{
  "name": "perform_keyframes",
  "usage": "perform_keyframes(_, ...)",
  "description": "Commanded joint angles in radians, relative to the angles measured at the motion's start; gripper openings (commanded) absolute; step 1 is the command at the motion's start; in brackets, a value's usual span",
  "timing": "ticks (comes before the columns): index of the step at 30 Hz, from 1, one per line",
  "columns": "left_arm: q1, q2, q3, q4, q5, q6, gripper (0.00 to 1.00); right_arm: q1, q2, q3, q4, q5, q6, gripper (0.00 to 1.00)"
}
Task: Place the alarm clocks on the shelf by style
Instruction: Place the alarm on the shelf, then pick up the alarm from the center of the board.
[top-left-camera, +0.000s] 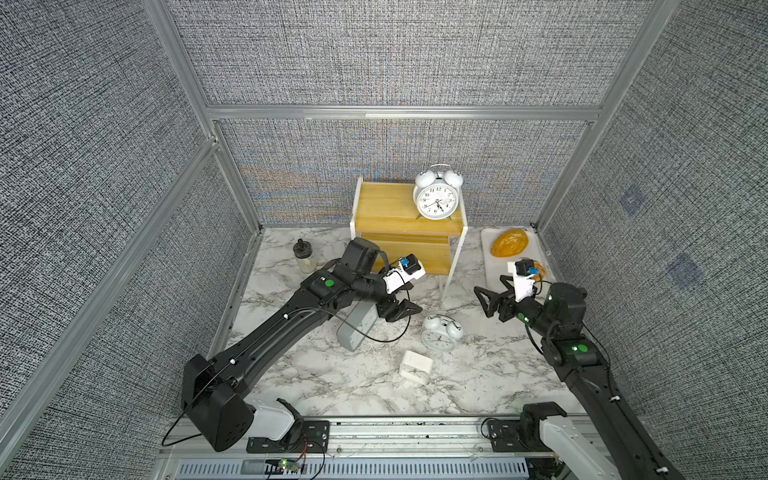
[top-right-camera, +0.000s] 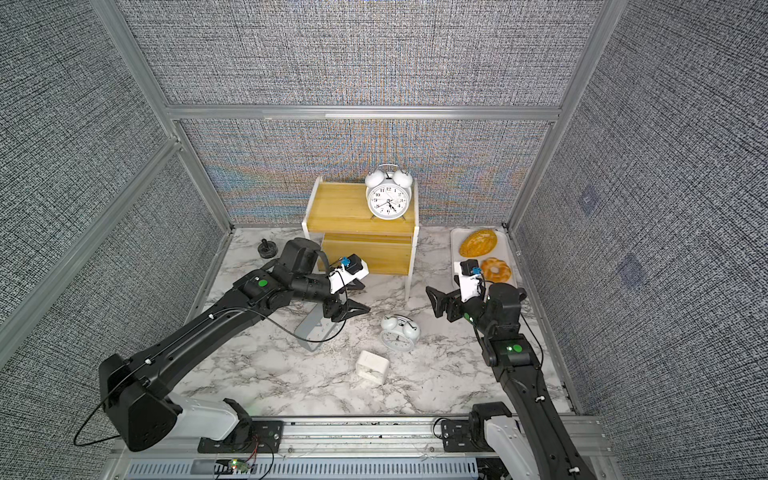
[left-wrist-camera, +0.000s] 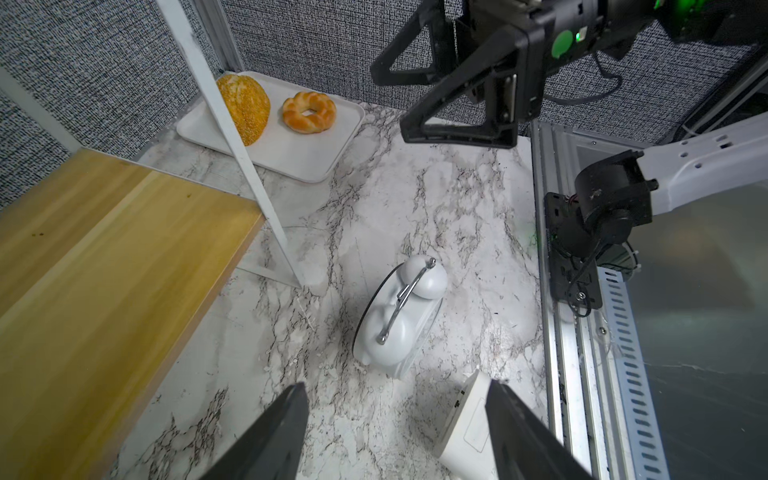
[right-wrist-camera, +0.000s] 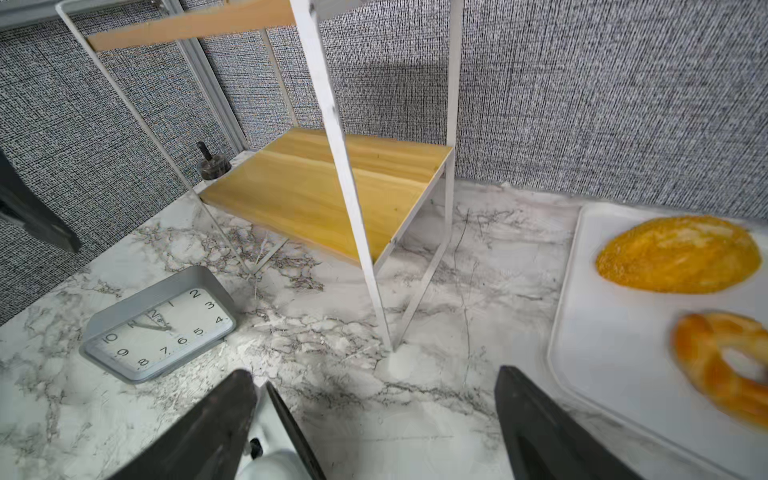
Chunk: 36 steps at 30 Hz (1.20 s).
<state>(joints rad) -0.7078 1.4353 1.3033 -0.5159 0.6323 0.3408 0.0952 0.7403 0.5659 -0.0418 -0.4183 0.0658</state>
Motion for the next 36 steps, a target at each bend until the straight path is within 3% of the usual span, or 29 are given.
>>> perform_keyframes(1,-0.005,0.04,0.021,0.044,0.052,0.03,0.71,0.002,-0.03,-0.052,0.073,0.037,0.111,0.95)
perform_keyframes(10,-0.037,0.212,0.085,0.057,0.158,0.074,0.57,0.001,-0.065,-0.087,0.063,0.105,0.144,0.95)
perform_keyframes(14,-0.056,0.272,0.106,0.047,0.17,0.092,0.55,0.003,-0.064,-0.086,0.057,0.108,0.147,0.95)
perform_keyframes(36,-0.125,0.457,0.221,-0.049,0.045,0.186,0.46,0.002,-0.061,-0.096,0.054,0.11,0.157,0.95)
